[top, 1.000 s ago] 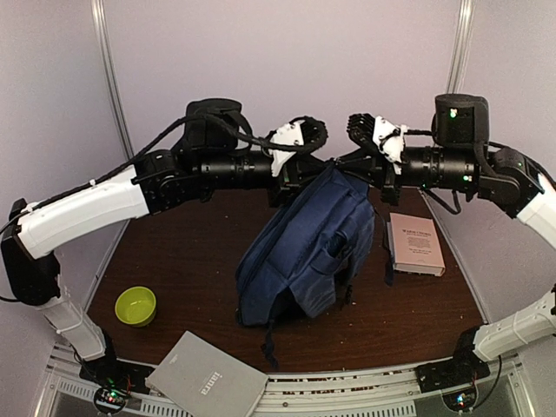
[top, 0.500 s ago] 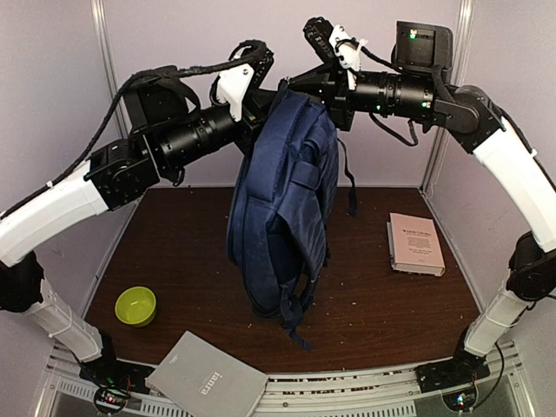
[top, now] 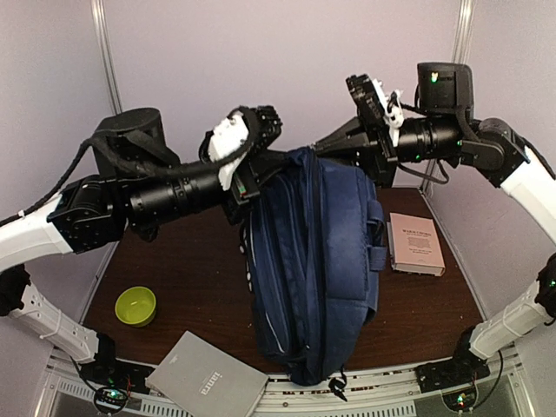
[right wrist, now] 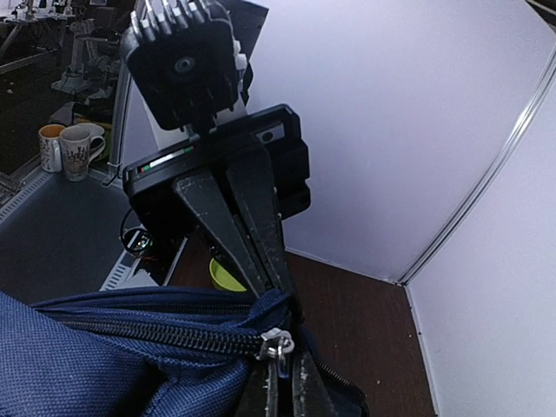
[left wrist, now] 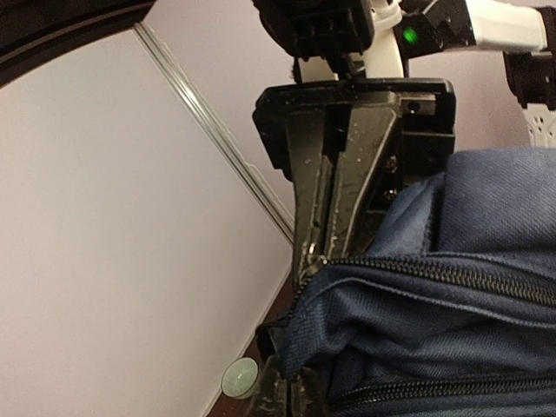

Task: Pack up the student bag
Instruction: Adjust the student bag at the center of the board, then unzip the largest pocket of the student bag.

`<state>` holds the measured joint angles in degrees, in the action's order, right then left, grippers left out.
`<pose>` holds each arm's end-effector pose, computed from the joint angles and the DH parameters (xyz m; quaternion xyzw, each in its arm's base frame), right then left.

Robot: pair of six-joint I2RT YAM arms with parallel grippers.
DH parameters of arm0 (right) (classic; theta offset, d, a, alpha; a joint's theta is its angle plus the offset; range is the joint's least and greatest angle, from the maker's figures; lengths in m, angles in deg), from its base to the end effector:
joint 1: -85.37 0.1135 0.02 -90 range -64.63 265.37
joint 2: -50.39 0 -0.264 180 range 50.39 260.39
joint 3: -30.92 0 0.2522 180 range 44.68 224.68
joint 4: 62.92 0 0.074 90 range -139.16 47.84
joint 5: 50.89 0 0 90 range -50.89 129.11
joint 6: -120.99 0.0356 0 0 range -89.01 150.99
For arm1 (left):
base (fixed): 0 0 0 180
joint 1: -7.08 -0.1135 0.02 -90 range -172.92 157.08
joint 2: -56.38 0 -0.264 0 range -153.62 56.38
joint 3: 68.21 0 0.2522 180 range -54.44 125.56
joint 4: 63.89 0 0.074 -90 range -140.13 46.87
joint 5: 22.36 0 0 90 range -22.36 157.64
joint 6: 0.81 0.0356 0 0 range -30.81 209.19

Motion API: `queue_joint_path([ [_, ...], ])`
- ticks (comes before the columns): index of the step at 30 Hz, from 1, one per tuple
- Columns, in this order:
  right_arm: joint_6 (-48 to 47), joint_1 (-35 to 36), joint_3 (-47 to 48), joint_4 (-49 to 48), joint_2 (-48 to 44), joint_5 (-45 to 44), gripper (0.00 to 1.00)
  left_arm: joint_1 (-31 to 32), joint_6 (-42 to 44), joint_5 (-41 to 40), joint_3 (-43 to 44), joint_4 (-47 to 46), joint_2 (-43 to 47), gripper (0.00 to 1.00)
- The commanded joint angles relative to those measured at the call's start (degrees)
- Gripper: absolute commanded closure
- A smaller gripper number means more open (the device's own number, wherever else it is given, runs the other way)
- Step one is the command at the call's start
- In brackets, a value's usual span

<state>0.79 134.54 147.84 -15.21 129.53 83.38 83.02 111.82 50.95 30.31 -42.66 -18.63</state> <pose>0.1562 0.2187 0.5101 -0.6394 0.3910 0.3827 0.5402 0.0806 -0.2798 0.4734 0.4514 0.5265 -0.2302 0.6827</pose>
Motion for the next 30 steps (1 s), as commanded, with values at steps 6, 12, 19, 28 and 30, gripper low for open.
queue_joint_path([
  [6,-3.3,-3.8,-17.5,-12.9,-16.1,-12.7,1.00,-3.3,0.8,-4.0,0.2,6.4,8.5,1.00],
  [12,-4.7,-0.8,-14.9,-6.5,-19.9,-28.5,1.00,-6.9,-0.6,-7.4,3.1,12.1,6.5,1.00],
  [19,-4.3,7.1,-11.6,4.2,-21.4,-43.7,1.00,-14.6,5.2,-11.1,9.7,8.5,-1.1,1.00],
  [28,5.6,7.7,-28.3,-11.5,-21.5,-48.3,1.00,-16.0,22.8,-18.3,29.6,0.2,-14.1,1.00],
  [30,8.3,7.8,-29.6,-16.9,-18.4,-48.8,1.00,-16.1,26.5,-16.7,36.1,0.7,-17.2,1.00],
])
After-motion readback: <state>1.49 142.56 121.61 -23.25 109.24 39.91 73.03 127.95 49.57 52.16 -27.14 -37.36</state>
